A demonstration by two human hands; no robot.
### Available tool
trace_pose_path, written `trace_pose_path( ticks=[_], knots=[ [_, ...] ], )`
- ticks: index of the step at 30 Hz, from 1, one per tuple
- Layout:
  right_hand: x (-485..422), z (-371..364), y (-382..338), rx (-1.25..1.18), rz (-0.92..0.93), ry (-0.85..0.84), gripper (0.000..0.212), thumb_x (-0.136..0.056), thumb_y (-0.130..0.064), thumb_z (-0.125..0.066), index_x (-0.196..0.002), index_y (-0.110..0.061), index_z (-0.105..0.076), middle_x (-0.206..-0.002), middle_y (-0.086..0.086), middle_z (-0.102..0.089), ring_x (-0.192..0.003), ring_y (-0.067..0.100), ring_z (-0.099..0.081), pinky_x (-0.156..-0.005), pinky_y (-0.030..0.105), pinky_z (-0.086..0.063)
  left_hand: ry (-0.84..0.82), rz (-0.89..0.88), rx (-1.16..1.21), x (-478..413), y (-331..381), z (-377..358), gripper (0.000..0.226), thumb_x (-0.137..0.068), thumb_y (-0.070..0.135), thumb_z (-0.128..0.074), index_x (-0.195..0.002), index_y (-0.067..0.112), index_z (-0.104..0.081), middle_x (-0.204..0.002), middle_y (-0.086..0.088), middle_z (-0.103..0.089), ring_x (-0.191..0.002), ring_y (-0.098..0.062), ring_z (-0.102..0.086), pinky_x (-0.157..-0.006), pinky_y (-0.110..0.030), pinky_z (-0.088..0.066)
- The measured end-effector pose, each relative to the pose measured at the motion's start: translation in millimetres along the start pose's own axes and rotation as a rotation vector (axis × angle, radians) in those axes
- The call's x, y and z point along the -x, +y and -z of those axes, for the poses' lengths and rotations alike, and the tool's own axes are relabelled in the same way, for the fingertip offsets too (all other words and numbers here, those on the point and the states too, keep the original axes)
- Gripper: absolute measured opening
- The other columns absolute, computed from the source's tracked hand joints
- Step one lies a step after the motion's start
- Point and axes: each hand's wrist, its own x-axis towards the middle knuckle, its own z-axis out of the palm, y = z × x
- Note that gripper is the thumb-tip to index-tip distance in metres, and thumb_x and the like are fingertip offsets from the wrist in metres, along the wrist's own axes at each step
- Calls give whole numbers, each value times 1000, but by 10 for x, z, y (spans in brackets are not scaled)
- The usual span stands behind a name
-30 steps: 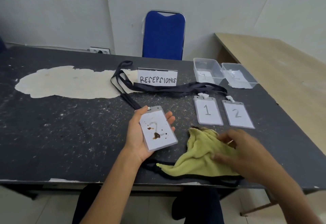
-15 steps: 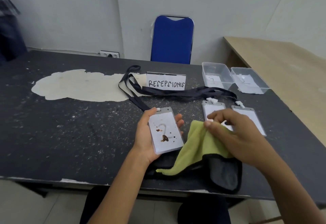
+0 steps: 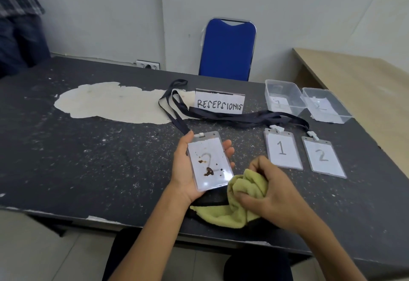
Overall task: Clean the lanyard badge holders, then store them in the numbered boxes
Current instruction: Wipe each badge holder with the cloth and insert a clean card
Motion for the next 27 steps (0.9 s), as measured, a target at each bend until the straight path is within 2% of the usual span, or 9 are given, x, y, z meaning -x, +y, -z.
trace_pose_path(
  ticks=[4,6,9,11,14,18,23,25,27],
  knots=[
    [35,69,53,-138,16,2,23,-63,-14,-67,-79,-14,-50,-67,1,-55,-58,8,-47,-52,27,-42,28,-25,14,-21,3,37,71,-85,57,-48,-130,3,-57,-121,-20,-64,-93,-31,-67,-92,-46,-45],
    [35,108,40,-192,25,26,17,-63,-7,-61,-79,-10,-55,-77,8,-62,-65,14,-55,-58,28,-47,27,-22,10,-21,5,38,70,-84,57,-48,-128,3,-58,-120,-20,-65,-92,-31,-67,-91,-46,-46],
    [-1,183,-29,-161,95,63,21,-64,-5,-63,-80,-19,-63,-92,0,-64,-83,14,-62,-71,20,-49,16,-12,-9,-14,7,26,67,-85,56,-48,-120,2,-63,-121,-20,-64,-95,-31,-66,-88,-45,-46],
    [-37,241,-74,-24,131,60,23,-66,-18,-73,-81,-29,-60,-93,-3,-57,-82,11,-58,-70,14,-43,11,-16,-13,-9,14,27,68,-84,57,-48,-123,3,-62,-122,-19,-63,-97,-31,-64,-90,-46,-45],
    [-83,291,-98,143,57,9,46,-60,-42,-87,-74,-25,-46,-74,-7,-48,-61,6,-42,-55,15,-35,16,-13,7,-12,20,51,73,-84,57,-49,-133,4,-54,-122,-17,-63,-97,-31,-64,-92,-46,-43],
    [-95,284,-103,85,-73,-18,60,-48,-57,-79,-64,-16,-37,-56,-7,-37,-51,5,-30,-47,21,-28,20,-20,10,-10,20,66,70,-85,56,-49,-133,6,-54,-121,-18,-64,-96,-31,-65,-91,-46,-45],
    [-63,306,-79,52,-230,-35,50,-72,-65,-52,-60,-17,-44,-52,-10,-36,-49,7,-32,-48,22,-30,16,-31,6,-5,5,56,65,-85,55,-48,-128,7,-58,-115,-18,-66,-93,-30,-66,-88,-45,-46],
    [-38,343,-59,37,-252,-117,45,-85,-51,-55,-60,-13,-51,-55,-5,-40,-52,9,-36,-51,24,-32,19,-25,-1,-2,-2,59,68,-85,55,-49,-132,6,-56,-117,-17,-65,-93,-30,-66,-88,-45,-47],
    [-11,389,-39,29,-255,-195,34,-91,-34,-59,-70,-8,-62,-62,1,-50,-59,12,-43,-57,28,-36,18,-21,-10,1,-9,57,70,-84,55,-50,-134,6,-53,-117,-17,-66,-93,-30,-66,-89,-45,-46]
  ],
)
